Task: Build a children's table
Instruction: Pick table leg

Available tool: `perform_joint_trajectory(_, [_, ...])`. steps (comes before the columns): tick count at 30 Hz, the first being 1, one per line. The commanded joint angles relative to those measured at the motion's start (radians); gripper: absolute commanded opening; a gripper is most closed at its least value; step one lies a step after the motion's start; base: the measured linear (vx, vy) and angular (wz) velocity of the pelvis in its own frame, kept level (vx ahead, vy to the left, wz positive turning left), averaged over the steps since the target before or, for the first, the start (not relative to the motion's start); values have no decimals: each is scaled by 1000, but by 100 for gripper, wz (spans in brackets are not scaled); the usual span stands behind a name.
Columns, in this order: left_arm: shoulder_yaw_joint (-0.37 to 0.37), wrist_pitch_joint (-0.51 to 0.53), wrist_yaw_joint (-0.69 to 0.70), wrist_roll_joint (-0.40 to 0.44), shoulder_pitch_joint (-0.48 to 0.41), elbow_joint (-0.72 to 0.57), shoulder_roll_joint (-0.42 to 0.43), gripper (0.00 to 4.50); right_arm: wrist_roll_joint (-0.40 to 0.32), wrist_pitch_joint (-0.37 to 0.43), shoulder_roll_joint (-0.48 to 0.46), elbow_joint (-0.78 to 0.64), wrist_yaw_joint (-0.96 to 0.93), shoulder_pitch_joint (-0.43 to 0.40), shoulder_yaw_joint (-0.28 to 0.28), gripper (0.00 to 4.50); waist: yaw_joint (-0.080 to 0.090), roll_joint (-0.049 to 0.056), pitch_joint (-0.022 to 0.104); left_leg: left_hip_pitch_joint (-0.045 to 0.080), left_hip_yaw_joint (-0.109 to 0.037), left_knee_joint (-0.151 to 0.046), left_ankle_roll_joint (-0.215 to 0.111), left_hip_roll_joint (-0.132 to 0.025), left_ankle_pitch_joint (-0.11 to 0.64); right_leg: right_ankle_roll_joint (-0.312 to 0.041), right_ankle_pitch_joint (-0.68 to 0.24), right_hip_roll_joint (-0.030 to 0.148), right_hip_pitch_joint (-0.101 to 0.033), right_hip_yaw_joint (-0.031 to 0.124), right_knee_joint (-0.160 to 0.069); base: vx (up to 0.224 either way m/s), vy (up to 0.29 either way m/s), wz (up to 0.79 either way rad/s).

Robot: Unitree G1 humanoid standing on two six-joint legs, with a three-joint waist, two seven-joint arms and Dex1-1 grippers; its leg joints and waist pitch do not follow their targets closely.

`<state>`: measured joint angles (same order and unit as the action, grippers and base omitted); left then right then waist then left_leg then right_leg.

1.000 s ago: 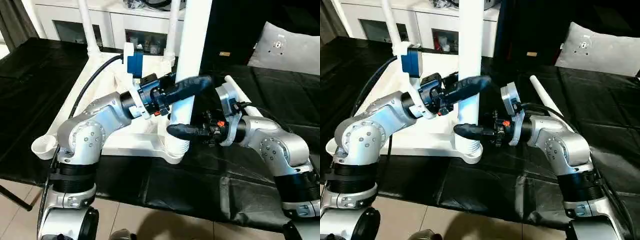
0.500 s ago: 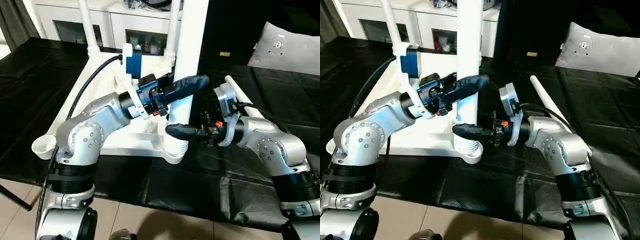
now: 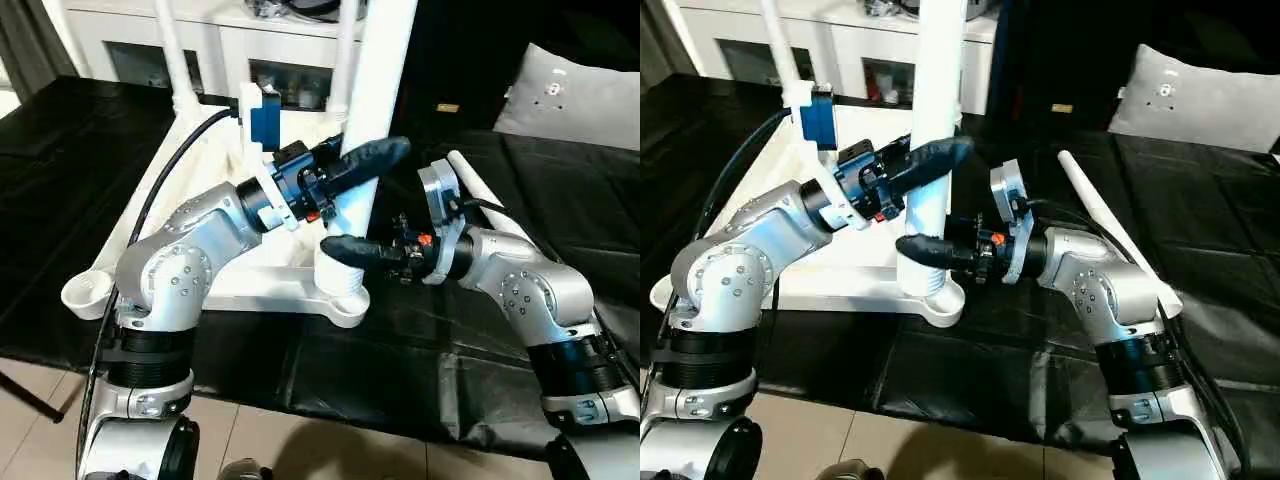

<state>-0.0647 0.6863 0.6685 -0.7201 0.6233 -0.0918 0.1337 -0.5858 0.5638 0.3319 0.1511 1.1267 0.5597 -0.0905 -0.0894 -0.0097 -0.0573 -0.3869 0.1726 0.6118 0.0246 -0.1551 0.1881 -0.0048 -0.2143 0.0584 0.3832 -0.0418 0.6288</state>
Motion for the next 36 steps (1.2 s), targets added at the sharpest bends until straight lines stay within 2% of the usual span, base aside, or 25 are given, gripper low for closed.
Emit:
perform_joint_trajectory(1, [-9, -6, -27, 5, 4, 12, -7, 189, 22, -8, 18, 21, -48, 26, 50, 272, 2, -5, 69, 23, -22, -66, -30, -71, 86, -255, -57, 86, -45, 46, -67, 0, 0, 0])
perform_joint_trajectory(2, [-30, -23, -73, 21, 23, 34, -11, 189, 17, -8, 11, 21, -73, 27, 73, 284, 2, -4, 69, 23, -22, -67, -27, -72, 89, -253, -59, 87, -47, 46, -68, 0, 0, 0])
perform_joint_trajectory(5, [-45, -35, -118, 40, 38, 48, -15, 187, 23, -23, 5, 22, -111, 27, 93, 308, 1, -6, 71, 21, -23, -66, -29, -71, 80, -249, -38, 87, -48, 46, -65, 0, 0, 0])
perform_joint_trajectory(9, [-44, -51, -201, 106, 51, 61, -13, 187, 11, -46, -2, 19, -169, 25, 138, 352, 1, -7, 71, 21, -21, -65, -35, -70, 70, -250, -29, 87, -48, 45, -65, 0, 0, 0])
perform_joint_trajectory(12, [-52, -40, -247, 115, 56, 67, -21, 187, -2, -48, -8, 8, -197, 20, 162, 375, 1, -9, 72, 21, -21, -64, -40, -71, 65, -251, -26, 88, -48, 45, -64, 0, 0, 0])
perform_joint_trajectory(13, [-52, -38, -277, 132, 60, 72, -22, 187, -3, -60, -16, 1, -225, 16, 179, 388, 1, -10, 71, 21, -21, -64, -42, -71, 65, -251, -26, 88, -48, 45, -65, 0, 0, 0])
perform_joint_trajectory(14, [-64, -22, -335, 139, 69, 83, -33, 187, -5, -82, -44, -5, -314, 17, 231, 395, 1, -9, 71, 21, -21, -64, -42, -70, 68, -249, -36, 88, -47, 44, -65, 0, 0, 0])
perform_joint_trajectory(15, [-70, -17, -357, 141, 73, 87, -39, 187, 16, -121, -58, 0, -371, 22, 254, 399, 3, -9, 70, 21, -21, -65, -36, -71, 66, -247, -37, 87, -44, 45, -64, 0, 0, 0])
perform_joint_trajectory(16, [-70, -17, -357, 141, 73, 87, -39, 187, 16, -121, -58, 0, -371, 22, 254, 407, 1, -8, 71, 23, -21, -65, -31, -72, 68, -246, -43, 89, -43, 45, -66, 0, 0, 0])
perform_joint_trajectory(17, [-79, -13, -377, 140, 76, 91, -45, 187, 28, -123, -70, 16, -448, 36, 283, 407, -1, -5, 72, 23, -21, -65, -28, -70, 65, -247, -43, 87, -45, 44, -65, 0, 0, 0])
perform_joint_trajectory(18, [-90, -3, -409, 143, 80, 93, -54, 187, 21, -106, -82, 5, -507, 38, 313, 431, 3, -3, 71, 23, -21, -67, -20, -69, 56, -247, -33, 84, -42, 44, -64, 0, 0, 0])
perform_joint_trajectory(19, [-94, 3, -421, 143, 82, 94, -58, 187, 14, -89, -84, -9, -518, 31, 318, 431, 3, -4, 72, 24, -21, -66, -18, -68, 58, -247, -30, 83, -43, 43, -64, 0, 0, 0])
perform_joint_trajectory(25, [-105, 26, -474, 142, 92, 98, -76, 187, 19, 0, -67, -82, -536, -25, 290, 446, 0, -11, 71, 19, -21, -66, -36, -67, 54, -231, -20, 84, -48, 44, -67, 0, 0, 0])
perform_joint_trajectory(30, [-112, 43, -508, 132, 102, 99, -83, 187, 21, 43, -59, -124, -582, -53, 264, 446, 0, -10, 66, 21, -22, -70, -15, -67, 93, -213, -103, 85, -45, 45, -76, 0, 0, 0])
perform_joint_trajectory(33, [-109, 49, -513, 138, 102, 96, -82, 187, 34, 64, -52, -151, -582, -67, 240, 446, 0, -9, 67, 19, -22, -69, -10, -67, 84, -205, -92, 85, -46, 45, -74, 0, 0, 0])
perform_joint_trajectory(34, [-108, 50, -515, 140, 102, 95, -82, 187, 44, 68, -48, -161, -578, -71, 225, 446, 0, -9, 67, 19, -22, -69, -11, -66, 83, -204, -89, 85, -45, 45, -74, 0, 0, 0])
perform_joint_trajectory(36, [-54, 30, -514, 201, 96, 87, -58, 187, 88, 89, -38, -209, -565, -77, 140, 446, 0, -10, 67, 19, -24, -70, -13, -68, 79, -194, -84, 84, -45, 46, -75, 0, 0, 0])
